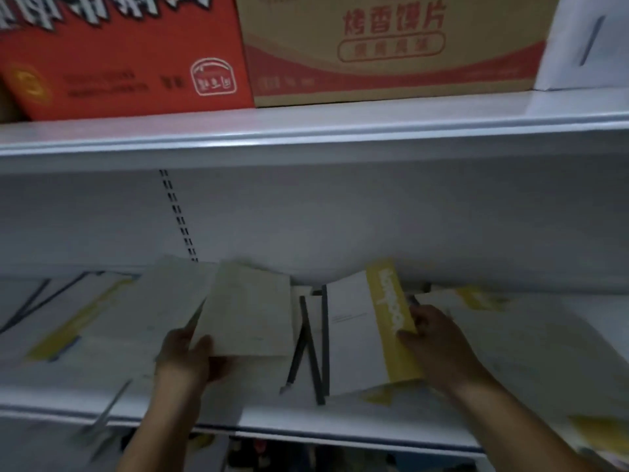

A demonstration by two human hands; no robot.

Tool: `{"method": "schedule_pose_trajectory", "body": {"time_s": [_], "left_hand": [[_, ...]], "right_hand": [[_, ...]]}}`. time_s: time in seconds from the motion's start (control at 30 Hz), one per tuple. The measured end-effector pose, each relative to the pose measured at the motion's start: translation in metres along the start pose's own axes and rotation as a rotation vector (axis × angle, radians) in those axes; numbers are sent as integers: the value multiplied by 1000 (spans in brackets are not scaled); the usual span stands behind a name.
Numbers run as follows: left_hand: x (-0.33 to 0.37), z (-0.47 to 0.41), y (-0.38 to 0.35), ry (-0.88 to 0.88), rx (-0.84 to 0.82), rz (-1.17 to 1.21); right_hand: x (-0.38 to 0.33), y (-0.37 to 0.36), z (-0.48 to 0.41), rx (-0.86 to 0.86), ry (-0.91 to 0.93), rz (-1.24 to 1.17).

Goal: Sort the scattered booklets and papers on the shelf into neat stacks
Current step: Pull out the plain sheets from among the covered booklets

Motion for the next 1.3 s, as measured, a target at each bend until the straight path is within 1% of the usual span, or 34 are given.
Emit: {"method": "schedule_pose_trajectory", "body": {"time_s": [0.1,0.13,0.2,0.23,0.27,0.33,0.43,0.47,0.53,0.6,0.67,0.7,0.77,0.8,0.87,1.0,1.07,1.1,1.13,1.2,1.23,1.3], "left_hand": [[1,1,12,-162,142,-555],[5,4,12,-238,201,-688],[14,11,9,-332,272,-787],[19,15,7,-352,303,-778],[24,18,-1,-350,297,-754],[35,28,-38,-397,150,-711],[40,61,-120,-481,-143,-717],[41,76,-147,-529,-227,-734],[41,105,-195,-600,-382,-731],[32,125,-235,-563,-517,-740],[16,137,-269,-477,-615,-809],[9,140,-282,-447,-650,-834],[-3,140,-301,-368,-689,-806],[-7,138,-306,-324,-694,-753],[-12,133,-310,-283,-661,-672],[1,138,-308,-410,-576,-547],[9,136,-304,-384,-574,-424],[9,132,-301,-342,-581,-362],[9,125,-296,-300,-576,-315],[14,106,-282,-255,-531,-274],[19,94,-270,-266,-482,-266],[33,69,-241,-300,-345,-298]], "right_hand": [[-4,-33,-4,-87,20,131],[-6,-35,-3,-98,23,150],[-12,-31,1,-99,48,204],[-15,-25,3,-84,58,243],[-16,-18,5,-57,69,266],[-17,0,10,-3,99,289],[-7,39,25,92,124,361],[0,56,33,150,115,381],[17,95,52,325,124,428],[42,137,69,499,102,460],[69,173,79,558,-26,471],[86,186,80,526,-140,509],[122,198,84,362,-388,577],[136,198,85,291,-464,550],[149,197,86,241,-506,475],[146,219,87,290,-465,481],[142,229,86,319,-416,449],[140,231,83,334,-376,385],[139,232,82,351,-345,267],[139,225,82,361,-339,-66],[138,221,81,356,-329,-214],[129,214,77,334,-255,-430]]}}
Point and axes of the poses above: each hand's wrist, its own z-axis away from the middle knuckle, its own y-axis out of the back of the hand, x = y × z, the point moved 10 cm from there along -z, towards the middle knuckle, and after that the axes turned 10 degrees about y, right-handed, at the moved point
